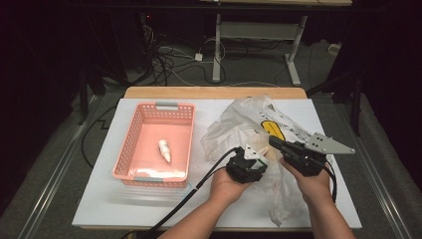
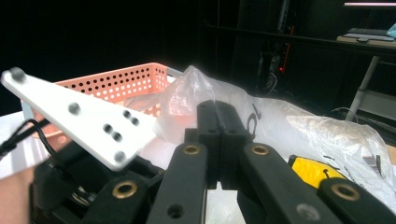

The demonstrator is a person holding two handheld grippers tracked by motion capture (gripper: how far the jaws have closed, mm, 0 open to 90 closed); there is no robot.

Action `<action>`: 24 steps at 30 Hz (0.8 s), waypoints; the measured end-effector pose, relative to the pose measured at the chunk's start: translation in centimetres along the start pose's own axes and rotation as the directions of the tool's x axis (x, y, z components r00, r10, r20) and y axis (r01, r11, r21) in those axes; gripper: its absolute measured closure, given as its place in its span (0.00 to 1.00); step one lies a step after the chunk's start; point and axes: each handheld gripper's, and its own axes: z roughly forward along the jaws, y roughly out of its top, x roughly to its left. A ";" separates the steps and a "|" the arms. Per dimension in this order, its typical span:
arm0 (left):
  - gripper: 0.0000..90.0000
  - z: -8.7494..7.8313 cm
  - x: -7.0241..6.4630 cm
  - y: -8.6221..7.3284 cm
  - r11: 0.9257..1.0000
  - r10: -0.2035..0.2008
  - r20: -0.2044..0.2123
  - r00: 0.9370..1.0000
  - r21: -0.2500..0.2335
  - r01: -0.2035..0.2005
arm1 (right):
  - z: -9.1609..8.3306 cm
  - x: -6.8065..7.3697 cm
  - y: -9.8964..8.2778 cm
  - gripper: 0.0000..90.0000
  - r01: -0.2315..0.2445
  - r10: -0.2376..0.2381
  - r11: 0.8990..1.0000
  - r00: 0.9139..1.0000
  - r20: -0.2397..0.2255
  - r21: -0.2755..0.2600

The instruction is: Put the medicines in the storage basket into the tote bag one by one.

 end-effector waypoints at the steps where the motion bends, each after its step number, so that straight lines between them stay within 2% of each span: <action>1: 0.60 0.3 0.0 0.1 1.000 0.000 -0.002 1.000 0.002 0.000 | 0.0 -0.1 0.0 1.00 0.004 -0.004 1.000 1.000 0.000 -0.001; 6: 0.60 1.6 -0.1 0.3 1.000 -0.010 -0.015 1.000 0.002 0.010 | -0.1 -0.2 -0.1 1.00 -0.006 0.006 1.000 1.000 0.002 0.000; 8: 0.60 1.9 -0.1 0.4 1.000 -0.007 -0.013 1.000 0.019 0.007 | -0.1 -0.3 -0.1 1.00 -0.007 0.007 1.000 1.000 0.003 0.002; 9: 0.60 2.2 -0.2 0.4 1.000 -0.018 -0.019 1.000 0.008 0.018 | -0.1 -0.3 -0.1 1.00 -0.009 0.009 1.000 1.000 0.003 0.002; 12: 0.60 2.7 -0.2 0.4 0.999 -0.013 -0.005 1.000 0.031 0.013 | -0.1 -0.3 -0.1 1.00 -0.010 0.010 1.000 1.000 0.004 0.001; 13: 0.60 2.9 -0.3 0.3 0.999 -0.025 -0.008 1.000 0.024 0.026 | -0.2 -0.3 -0.1 1.00 -0.006 0.006 1.000 1.000 0.002 -0.001; 15: 0.60 3.1 -0.2 0.2 0.999 -0.013 -0.008 1.000 0.042 0.013 | -0.2 -0.4 -0.1 1.00 -0.006 0.006 1.000 1.000 0.004 0.000; 17: 0.60 3.2 -0.2 0.1 0.999 -0.009 -0.018 1.000 0.036 0.010 | -0.2 -0.4 -0.2 1.00 -0.009 0.009 1.000 1.000 0.003 0.000; 19: 0.60 3.2 -0.2 0.1 0.999 -0.011 -0.007 1.000 0.043 0.012 | -0.2 -0.3 -0.2 1.00 -0.014 0.014 1.000 1.000 0.001 0.004; 20: 0.60 3.3 -0.2 0.1 0.999 -0.030 -0.008 1.000 0.030 0.030 | -0.1 -0.3 -0.2 1.00 -0.012 0.012 1.000 1.000 0.002 0.002; 24: 0.59 3.4 -0.1 0.1 0.999 -0.030 -0.001 1.000 0.029 0.030 | -0.1 -0.3 -0.2 1.00 -0.010 0.010 1.000 1.000 0.002 0.003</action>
